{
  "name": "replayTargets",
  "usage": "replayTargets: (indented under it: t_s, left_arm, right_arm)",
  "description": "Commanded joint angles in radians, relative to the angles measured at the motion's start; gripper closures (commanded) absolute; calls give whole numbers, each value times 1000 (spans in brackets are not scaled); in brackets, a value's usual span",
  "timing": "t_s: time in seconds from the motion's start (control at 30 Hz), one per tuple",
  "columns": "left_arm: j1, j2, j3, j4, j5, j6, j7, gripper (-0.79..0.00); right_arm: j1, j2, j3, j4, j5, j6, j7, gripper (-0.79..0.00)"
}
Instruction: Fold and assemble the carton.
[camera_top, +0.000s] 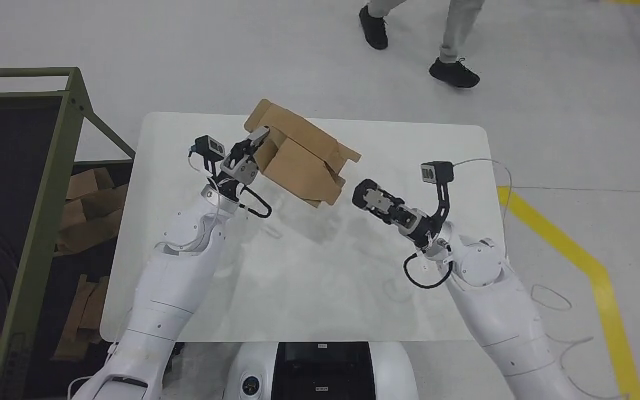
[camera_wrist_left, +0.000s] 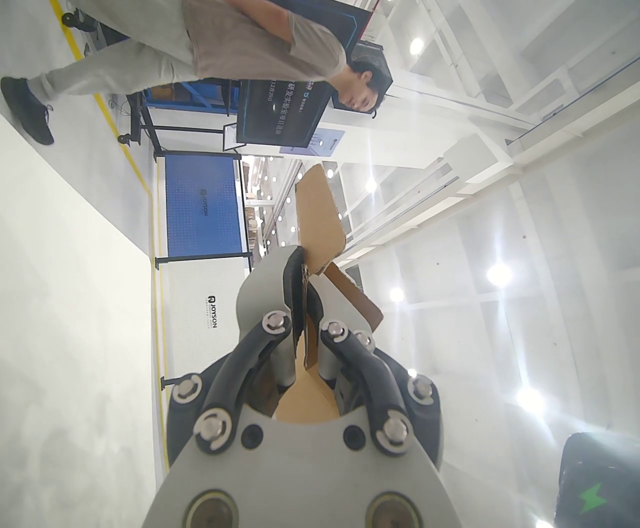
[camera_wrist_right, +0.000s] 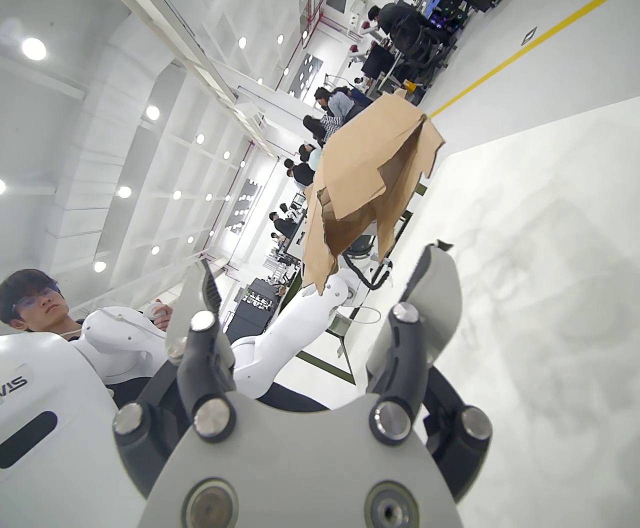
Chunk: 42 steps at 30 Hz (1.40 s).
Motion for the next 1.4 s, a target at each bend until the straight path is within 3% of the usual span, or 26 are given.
replayTargets:
  t_s: [0.0,0.93,1.17,1.37]
  left_arm:
    - [-1,-1,0,-1,-3,-6,-7,0]
    - [-2,-16,-5,30,-23,-71,-25,0]
    - [0,-20,-3,32,-19,-75,-18,0]
    - [-3,-23,2,32,-16,-74,-20,0]
  right_arm:
    - [2,3,10,3,-17,30,-2,-785]
    - [7,-13,-61,-50,-69,27,-98,-785]
    - [-2,-9,-56,-75,-56,18,-75,-594]
    - [-3,-11,-70,-75,-49,19,-70,-520]
